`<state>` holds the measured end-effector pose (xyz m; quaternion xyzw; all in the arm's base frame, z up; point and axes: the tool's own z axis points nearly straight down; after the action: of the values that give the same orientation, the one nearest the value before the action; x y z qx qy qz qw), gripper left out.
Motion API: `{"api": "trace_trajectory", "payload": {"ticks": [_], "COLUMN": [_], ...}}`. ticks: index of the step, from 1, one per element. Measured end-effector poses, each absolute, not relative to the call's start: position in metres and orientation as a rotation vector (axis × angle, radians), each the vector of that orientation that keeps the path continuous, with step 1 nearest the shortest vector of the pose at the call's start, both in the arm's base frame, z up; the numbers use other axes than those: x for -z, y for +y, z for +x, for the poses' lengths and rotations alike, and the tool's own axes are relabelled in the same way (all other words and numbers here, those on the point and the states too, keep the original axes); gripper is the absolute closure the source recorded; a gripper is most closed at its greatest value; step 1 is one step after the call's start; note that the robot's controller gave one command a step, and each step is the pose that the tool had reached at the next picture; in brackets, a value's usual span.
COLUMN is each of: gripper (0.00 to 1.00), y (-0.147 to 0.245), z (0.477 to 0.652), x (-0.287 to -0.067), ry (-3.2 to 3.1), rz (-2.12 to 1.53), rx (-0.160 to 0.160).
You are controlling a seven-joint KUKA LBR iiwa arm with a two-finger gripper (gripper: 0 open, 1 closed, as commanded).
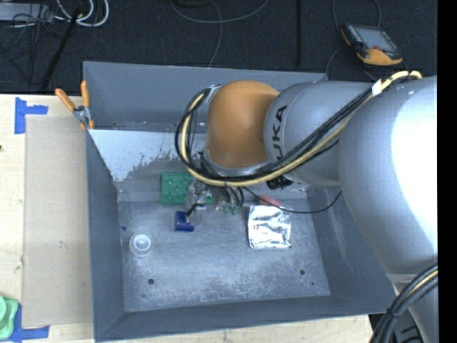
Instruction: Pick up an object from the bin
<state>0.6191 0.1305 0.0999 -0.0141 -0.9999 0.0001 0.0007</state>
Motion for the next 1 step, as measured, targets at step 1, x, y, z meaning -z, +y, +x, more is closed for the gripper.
{"api": "trace_trajectory", "payload": {"ticks": [1], "gripper": [1.00], "y": [0.1293], "z": [0.5915], "x": [-0.1843], "ry": [-3.150], "rz": [-0.005], "rx": [0.003]}}
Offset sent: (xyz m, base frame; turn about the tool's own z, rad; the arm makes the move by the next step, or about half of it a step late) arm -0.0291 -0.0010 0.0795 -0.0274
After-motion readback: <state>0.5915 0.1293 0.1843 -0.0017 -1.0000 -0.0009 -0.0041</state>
